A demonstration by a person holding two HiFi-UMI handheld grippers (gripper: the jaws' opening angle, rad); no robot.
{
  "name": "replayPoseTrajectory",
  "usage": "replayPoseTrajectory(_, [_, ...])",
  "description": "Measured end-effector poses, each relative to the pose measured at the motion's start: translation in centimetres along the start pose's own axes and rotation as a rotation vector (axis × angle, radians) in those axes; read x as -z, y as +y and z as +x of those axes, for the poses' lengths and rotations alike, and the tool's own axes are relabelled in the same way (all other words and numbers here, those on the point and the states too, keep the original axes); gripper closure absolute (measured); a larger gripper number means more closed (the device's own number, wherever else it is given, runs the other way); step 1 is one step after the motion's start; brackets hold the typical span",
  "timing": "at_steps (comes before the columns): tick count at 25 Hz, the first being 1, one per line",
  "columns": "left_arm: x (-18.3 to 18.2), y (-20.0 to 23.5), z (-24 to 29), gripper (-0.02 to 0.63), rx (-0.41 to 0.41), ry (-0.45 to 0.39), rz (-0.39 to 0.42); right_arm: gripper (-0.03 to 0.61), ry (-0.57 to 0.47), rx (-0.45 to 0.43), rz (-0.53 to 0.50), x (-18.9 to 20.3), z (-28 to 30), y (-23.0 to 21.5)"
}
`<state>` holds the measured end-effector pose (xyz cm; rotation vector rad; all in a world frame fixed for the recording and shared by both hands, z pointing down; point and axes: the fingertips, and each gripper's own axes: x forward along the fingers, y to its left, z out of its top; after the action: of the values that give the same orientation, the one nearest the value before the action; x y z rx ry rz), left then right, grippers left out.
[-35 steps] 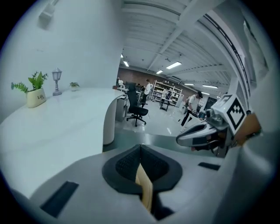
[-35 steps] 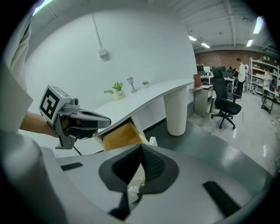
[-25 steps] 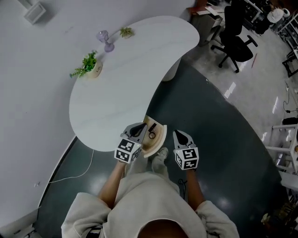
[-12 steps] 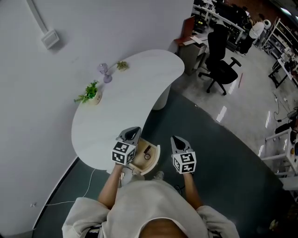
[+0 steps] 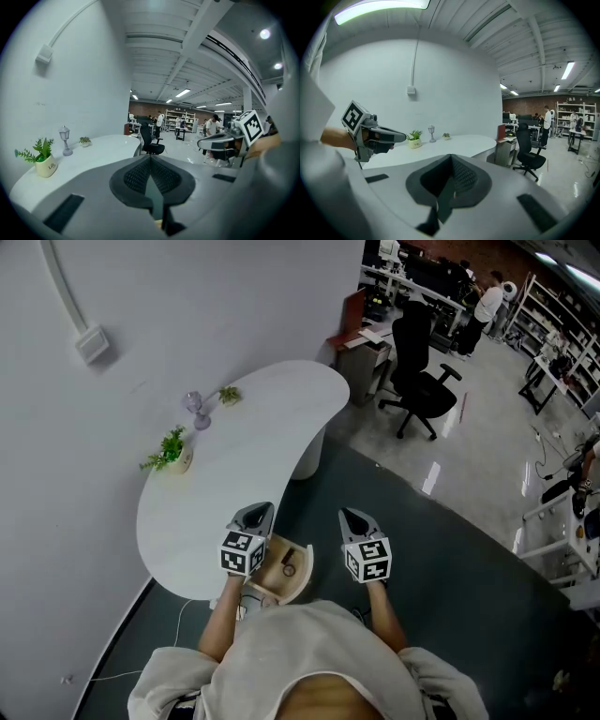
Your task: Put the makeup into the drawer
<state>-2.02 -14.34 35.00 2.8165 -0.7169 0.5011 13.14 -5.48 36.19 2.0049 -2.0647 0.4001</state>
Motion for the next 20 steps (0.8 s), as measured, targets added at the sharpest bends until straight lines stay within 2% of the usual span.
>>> replayPoseTrajectory(6, [-0.5,0.3,0.0,0.603,0.014,-0.004,0.007,0.581,-0.014,0.019,-0.009,-1.2,0.3,-0.2])
replayPoseTrajectory(20, [-0.5,1.5,-0.5,0.603,0.022,0.001,0.006,0.581,-0.002,0.020,-0.010,-1.1,1.2,1.2])
